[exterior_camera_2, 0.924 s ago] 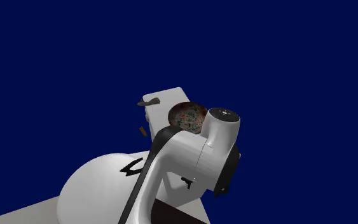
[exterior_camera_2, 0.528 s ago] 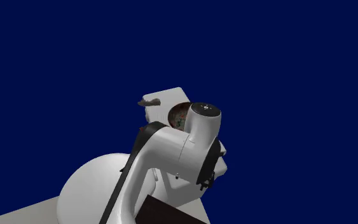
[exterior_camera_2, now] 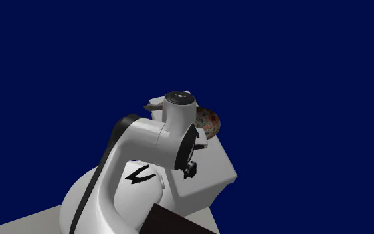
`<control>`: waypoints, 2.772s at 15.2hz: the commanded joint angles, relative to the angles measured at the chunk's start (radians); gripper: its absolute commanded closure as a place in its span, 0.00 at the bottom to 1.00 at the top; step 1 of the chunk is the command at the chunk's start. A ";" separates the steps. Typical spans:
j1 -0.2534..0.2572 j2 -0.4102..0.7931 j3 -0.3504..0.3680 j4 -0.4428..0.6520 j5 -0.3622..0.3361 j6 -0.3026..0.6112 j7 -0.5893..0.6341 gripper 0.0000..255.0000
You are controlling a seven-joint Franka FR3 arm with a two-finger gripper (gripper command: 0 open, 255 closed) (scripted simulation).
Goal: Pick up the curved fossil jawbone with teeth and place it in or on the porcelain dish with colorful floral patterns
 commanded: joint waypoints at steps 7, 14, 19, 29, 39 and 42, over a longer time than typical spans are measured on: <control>-0.048 0.152 0.193 0.144 0.062 0.137 0.360 0.00; -0.126 0.363 0.369 0.354 -0.015 0.233 0.695 0.00; -0.168 0.569 0.497 0.553 -0.179 0.259 0.970 0.00; -0.093 0.861 0.553 0.794 -0.465 0.248 1.286 0.00; -0.095 0.868 0.549 0.755 -0.472 0.292 1.292 0.00; -0.095 0.868 0.549 0.755 -0.472 0.292 1.292 1.00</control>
